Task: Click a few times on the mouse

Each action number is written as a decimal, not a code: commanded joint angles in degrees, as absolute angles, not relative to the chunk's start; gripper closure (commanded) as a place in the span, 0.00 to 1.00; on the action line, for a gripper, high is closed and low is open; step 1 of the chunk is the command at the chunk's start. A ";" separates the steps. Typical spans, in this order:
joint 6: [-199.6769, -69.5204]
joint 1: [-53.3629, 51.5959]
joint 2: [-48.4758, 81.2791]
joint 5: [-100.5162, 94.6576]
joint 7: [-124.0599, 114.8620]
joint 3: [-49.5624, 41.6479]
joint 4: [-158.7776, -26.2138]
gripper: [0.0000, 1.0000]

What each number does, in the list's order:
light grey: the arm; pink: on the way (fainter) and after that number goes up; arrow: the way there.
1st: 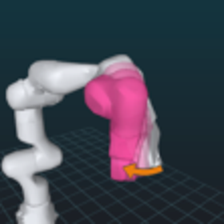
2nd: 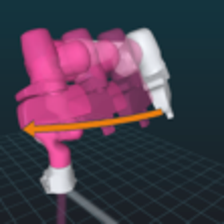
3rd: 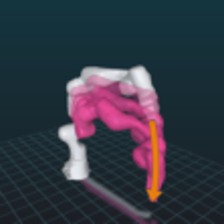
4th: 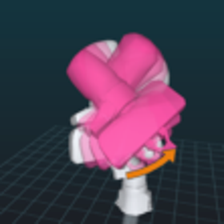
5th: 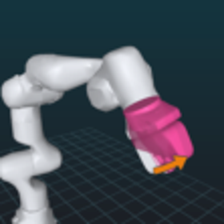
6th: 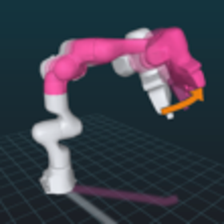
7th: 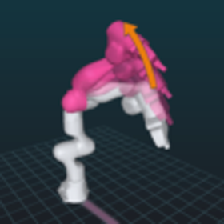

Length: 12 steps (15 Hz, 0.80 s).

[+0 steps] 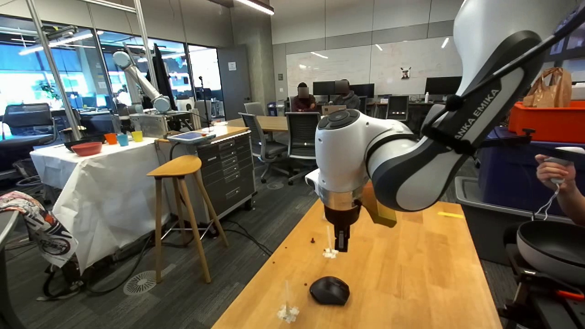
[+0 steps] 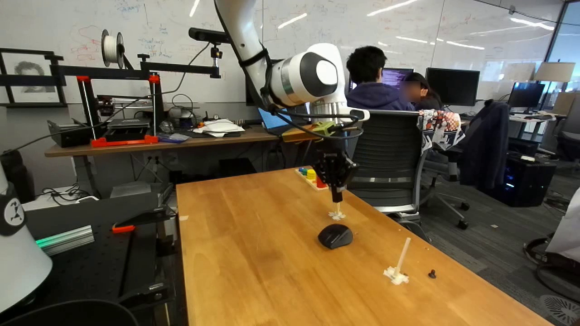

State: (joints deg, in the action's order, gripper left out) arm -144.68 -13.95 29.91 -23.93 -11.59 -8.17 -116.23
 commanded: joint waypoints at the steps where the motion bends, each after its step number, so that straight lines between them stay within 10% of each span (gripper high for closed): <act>1: -144.52 -13.77 25.62 -25.78 -12.47 -7.73 -119.85 0.99; 12: -146.90 -13.22 29.40 -26.03 -12.06 -7.45 -119.50 0.99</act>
State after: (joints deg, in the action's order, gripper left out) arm -145.73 -13.93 28.26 -24.81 -11.58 -7.87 -119.93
